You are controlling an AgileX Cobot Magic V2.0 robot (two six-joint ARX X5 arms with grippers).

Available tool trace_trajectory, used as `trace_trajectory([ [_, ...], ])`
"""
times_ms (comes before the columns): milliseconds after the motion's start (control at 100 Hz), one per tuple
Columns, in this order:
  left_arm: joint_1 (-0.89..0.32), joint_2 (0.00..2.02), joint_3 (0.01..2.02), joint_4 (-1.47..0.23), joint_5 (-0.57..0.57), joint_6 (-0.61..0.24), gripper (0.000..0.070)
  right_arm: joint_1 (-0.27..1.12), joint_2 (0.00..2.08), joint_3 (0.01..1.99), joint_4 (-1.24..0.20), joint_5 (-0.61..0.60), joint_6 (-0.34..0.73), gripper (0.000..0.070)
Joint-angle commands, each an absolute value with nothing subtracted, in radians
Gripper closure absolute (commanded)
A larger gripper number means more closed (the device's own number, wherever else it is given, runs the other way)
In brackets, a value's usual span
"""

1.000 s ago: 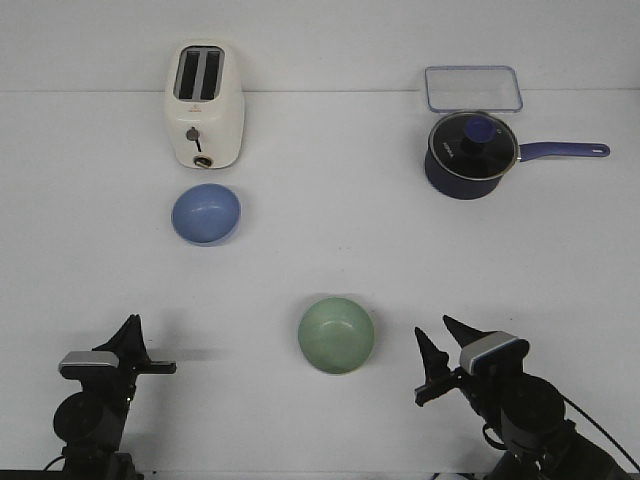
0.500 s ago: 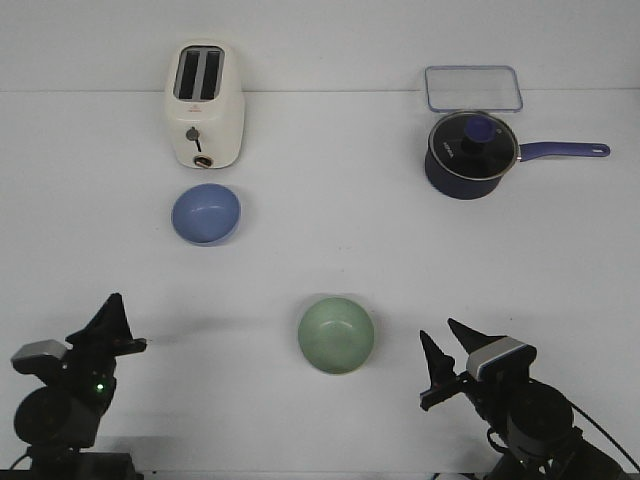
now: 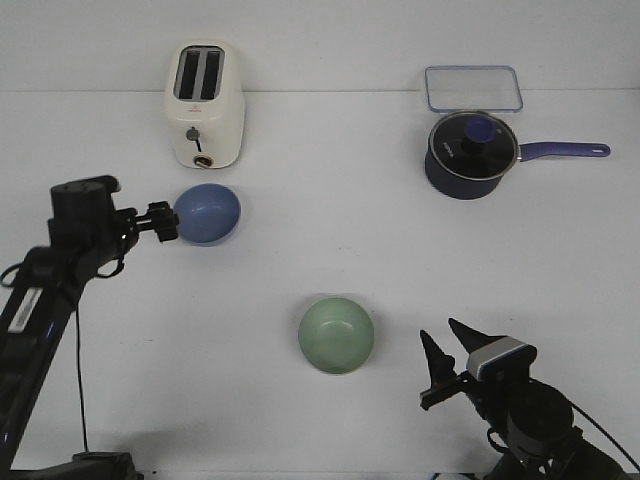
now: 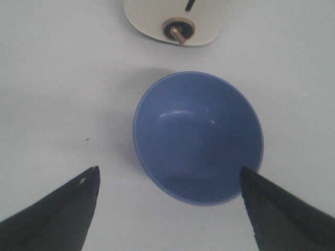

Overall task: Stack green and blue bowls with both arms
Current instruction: 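Reach the left gripper to the blue bowl and grip its rim, then carry the blue bowl with the left gripper onto the green bowl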

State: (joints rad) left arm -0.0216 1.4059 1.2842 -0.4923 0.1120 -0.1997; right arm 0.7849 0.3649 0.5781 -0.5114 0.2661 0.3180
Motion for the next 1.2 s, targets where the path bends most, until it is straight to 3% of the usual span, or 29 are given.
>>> trace_trajectory([
  [0,-0.020,1.542,1.367,-0.505,0.122,-0.169,0.0199,0.793,0.368,0.582,-0.501,0.272,0.309,0.0354],
  [160,-0.020,1.736,1.457,-0.516,0.112,-0.169,0.0199,0.793,0.368,0.582,-0.501,0.298,0.309,0.0354],
  [400,-0.020,1.861,1.464,-0.498,0.097,-0.169,0.0217,0.793,0.368,0.582,-0.501,0.317,0.309,0.0354],
  [440,-0.020,1.871,1.464,-0.495,0.097,-0.169,0.0273,0.793,0.368,0.582,-0.501,0.317,0.309,0.0354],
  [570,-0.023,1.881,1.464,-0.484,0.097,-0.165,0.0582,0.793,0.368,0.582,-0.501,0.319,0.309,0.0354],
  [640,-0.023,1.877,1.464,-0.473,0.094,-0.163,0.0700,0.793,0.368,0.582,-0.501,0.319,0.309,0.0354],
  [940,-0.042,1.807,1.464,-0.497,0.106,-0.139,0.0691,0.793,0.368,0.582,-0.501,0.319,0.309,0.0353],
  [1190,-0.133,1.536,1.464,-0.510,0.187,-0.139,0.0691,0.793,0.368,0.582,-0.501,0.319,0.309,0.0354],
])
